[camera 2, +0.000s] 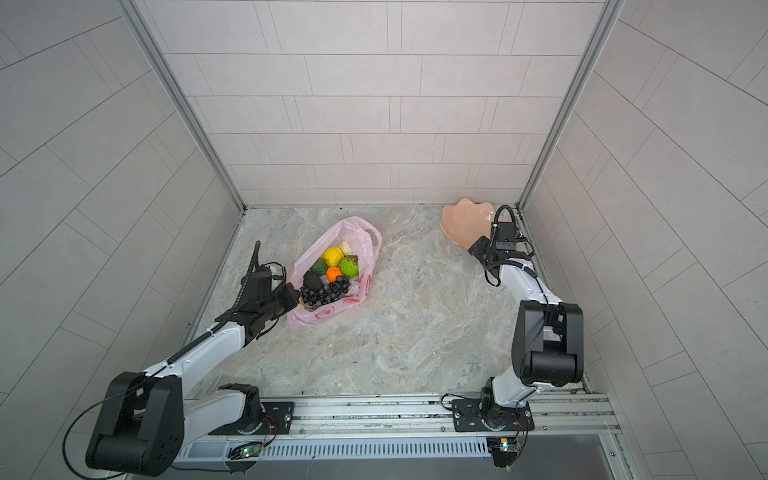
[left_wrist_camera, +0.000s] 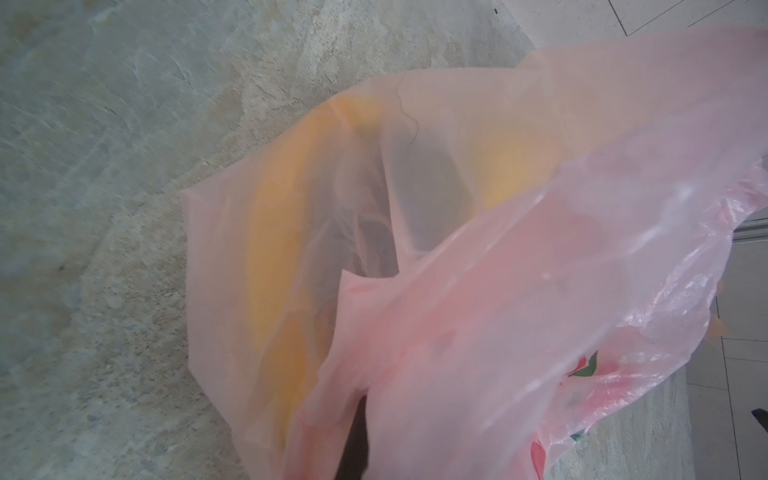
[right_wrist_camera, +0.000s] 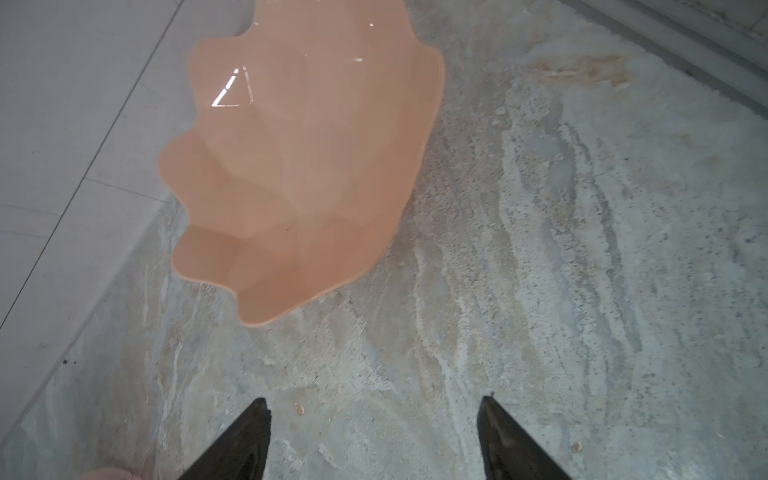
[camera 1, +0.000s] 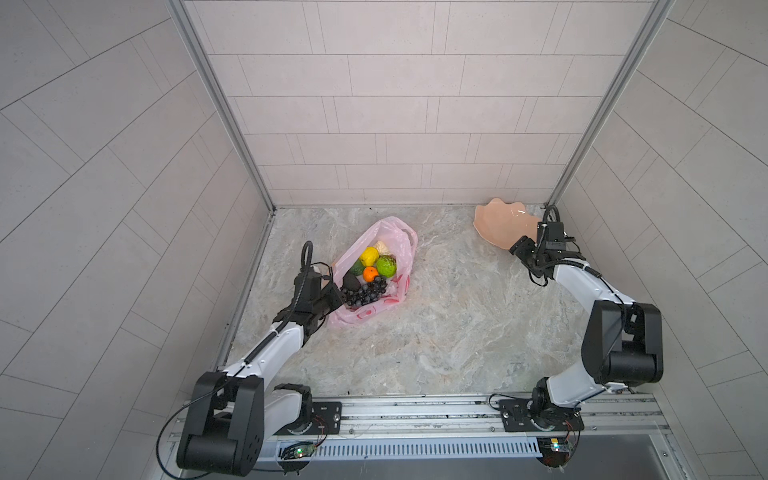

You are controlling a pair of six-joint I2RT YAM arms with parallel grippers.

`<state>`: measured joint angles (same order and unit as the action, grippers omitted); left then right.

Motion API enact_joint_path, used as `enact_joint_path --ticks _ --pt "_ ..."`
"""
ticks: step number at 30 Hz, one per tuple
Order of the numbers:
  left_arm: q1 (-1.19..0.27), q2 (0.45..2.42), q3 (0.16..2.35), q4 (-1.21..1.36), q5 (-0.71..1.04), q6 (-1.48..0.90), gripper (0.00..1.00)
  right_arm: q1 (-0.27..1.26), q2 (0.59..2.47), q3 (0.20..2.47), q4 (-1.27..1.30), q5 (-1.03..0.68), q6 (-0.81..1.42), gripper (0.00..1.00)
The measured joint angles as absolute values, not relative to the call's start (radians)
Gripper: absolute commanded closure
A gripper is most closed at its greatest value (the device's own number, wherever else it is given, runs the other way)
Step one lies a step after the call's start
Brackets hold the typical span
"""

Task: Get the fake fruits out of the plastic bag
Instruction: 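Move the right gripper to the peach bowl and grasp its rim, then drag the peach bowl toward the robot beside the bag with the right gripper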

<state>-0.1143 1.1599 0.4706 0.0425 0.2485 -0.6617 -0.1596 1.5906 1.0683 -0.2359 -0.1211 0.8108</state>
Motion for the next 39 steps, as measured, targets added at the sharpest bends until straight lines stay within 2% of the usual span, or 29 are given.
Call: enact_joint_path --ticks 14,18,29,39 --pt "-0.114 1.181 0.471 0.054 0.255 -0.654 1.00 -0.204 1.903 1.302 -0.163 -0.154 0.908 0.27" --pt "-0.114 1.181 0.471 0.054 0.248 -0.653 1.00 -0.209 1.956 1.327 -0.157 -0.162 0.932 0.37" --pt "-0.114 1.184 0.471 0.055 0.242 -0.648 1.00 -0.222 2.071 1.404 -0.144 -0.231 0.968 0.71" --pt "-0.115 1.181 0.471 0.051 0.224 -0.646 1.00 -0.223 2.070 1.393 -0.123 -0.263 0.985 0.87"
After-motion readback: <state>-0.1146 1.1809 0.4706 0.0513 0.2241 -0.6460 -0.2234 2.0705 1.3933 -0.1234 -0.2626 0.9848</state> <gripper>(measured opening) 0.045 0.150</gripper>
